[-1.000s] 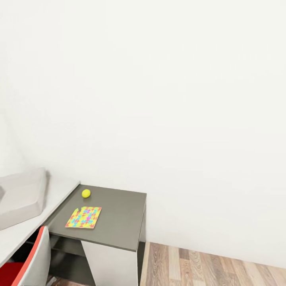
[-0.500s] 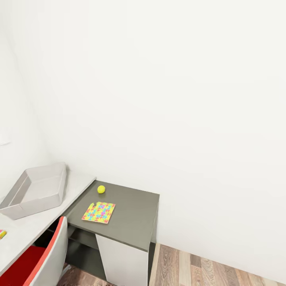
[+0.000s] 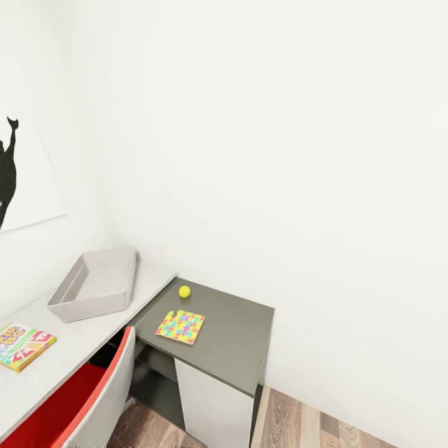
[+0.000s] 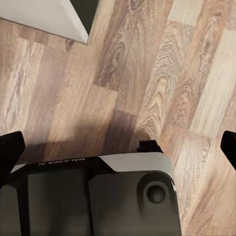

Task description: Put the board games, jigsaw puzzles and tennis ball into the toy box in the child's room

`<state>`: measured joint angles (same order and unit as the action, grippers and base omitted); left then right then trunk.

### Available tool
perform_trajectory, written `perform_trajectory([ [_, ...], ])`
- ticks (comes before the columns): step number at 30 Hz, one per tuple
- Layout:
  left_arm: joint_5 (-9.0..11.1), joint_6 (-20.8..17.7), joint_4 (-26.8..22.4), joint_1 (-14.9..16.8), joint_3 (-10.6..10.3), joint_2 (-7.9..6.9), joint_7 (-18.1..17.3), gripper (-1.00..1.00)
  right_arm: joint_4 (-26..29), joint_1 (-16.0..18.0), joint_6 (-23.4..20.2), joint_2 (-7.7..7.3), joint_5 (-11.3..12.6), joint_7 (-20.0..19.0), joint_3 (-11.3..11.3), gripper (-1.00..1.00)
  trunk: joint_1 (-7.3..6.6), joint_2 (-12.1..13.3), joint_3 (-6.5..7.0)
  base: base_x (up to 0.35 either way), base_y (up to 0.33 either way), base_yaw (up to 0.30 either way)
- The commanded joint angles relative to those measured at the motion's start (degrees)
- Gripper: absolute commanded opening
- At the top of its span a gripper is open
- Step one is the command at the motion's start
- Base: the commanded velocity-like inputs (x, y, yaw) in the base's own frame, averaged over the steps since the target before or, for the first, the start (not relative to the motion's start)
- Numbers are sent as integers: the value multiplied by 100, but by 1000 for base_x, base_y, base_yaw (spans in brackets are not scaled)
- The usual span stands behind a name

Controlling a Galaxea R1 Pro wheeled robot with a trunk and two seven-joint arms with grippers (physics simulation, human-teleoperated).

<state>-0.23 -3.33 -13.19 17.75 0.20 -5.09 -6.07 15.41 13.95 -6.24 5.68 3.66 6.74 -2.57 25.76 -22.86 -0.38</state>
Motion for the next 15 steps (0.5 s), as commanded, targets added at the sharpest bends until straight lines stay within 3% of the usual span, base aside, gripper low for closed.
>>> perform_trajectory([
  [1, -3, -35, -9, 1, 4, -1, -20, 100, 15, -3, -26, 4, 39, 12, -24, 100, 2, -5, -4, 0, 0, 291],
  [15, -3, -36, -8, 1, 6, -1, -17, 100, 15, -4, -26, 4, 39, 12, -24, 100, 2, -5, -4, 0, 0, 291],
])
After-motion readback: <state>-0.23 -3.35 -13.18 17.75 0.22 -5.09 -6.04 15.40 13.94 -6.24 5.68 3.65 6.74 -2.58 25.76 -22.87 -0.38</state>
